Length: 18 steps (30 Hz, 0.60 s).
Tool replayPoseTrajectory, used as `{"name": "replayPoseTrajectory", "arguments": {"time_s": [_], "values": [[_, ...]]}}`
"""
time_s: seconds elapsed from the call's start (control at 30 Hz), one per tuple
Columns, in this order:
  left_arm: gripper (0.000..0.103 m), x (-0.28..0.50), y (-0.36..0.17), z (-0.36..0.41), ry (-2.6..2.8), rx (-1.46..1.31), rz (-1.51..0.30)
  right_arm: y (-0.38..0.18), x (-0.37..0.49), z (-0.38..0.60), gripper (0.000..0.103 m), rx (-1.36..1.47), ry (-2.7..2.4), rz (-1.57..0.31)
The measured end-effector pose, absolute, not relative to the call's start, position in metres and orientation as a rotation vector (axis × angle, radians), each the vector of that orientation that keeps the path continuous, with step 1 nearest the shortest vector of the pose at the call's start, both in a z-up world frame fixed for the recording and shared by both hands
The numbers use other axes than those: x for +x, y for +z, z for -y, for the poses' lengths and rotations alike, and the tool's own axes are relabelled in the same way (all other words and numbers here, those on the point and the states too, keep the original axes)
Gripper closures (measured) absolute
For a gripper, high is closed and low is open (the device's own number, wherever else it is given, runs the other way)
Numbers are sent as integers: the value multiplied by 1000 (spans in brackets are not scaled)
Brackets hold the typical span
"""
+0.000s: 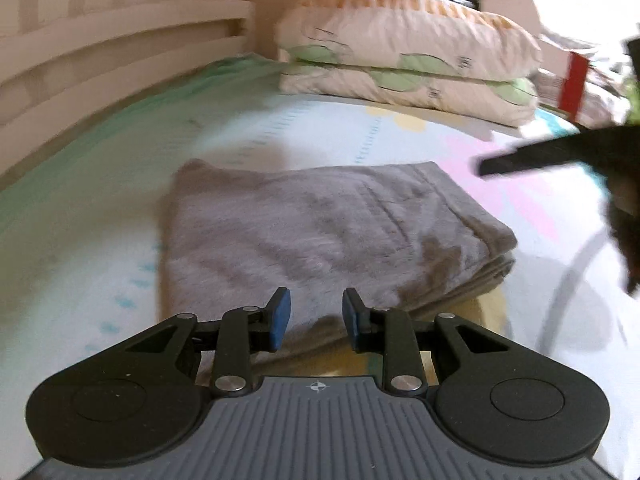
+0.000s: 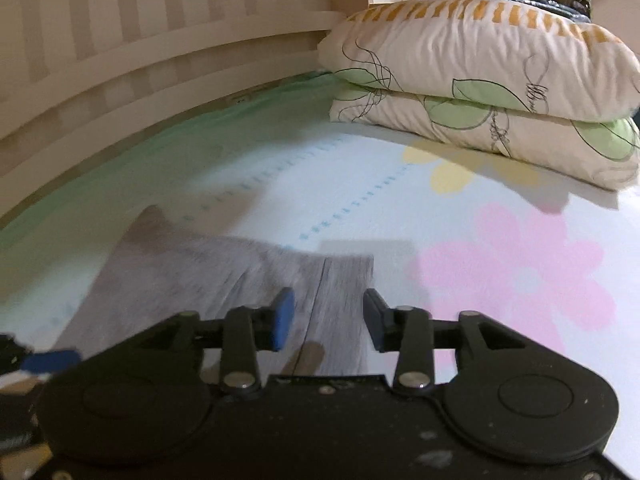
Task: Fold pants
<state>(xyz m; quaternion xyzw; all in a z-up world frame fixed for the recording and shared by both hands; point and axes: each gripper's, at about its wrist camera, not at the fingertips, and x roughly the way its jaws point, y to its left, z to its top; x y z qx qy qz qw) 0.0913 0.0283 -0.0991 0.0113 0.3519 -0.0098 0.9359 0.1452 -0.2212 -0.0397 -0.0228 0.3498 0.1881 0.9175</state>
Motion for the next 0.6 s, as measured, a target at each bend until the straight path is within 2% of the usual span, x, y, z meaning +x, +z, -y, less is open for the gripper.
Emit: {"name": "replayPoseTrajectory", "arguments": {"time_s": [0.37,0.6], "values": [[74,55,-64,-25,75,-94,-815,13,21,229,54,-132,218,-743],[74,53,-47,-13,110,-64,-809,28,-7,218,54,-46,358,-885]]}}
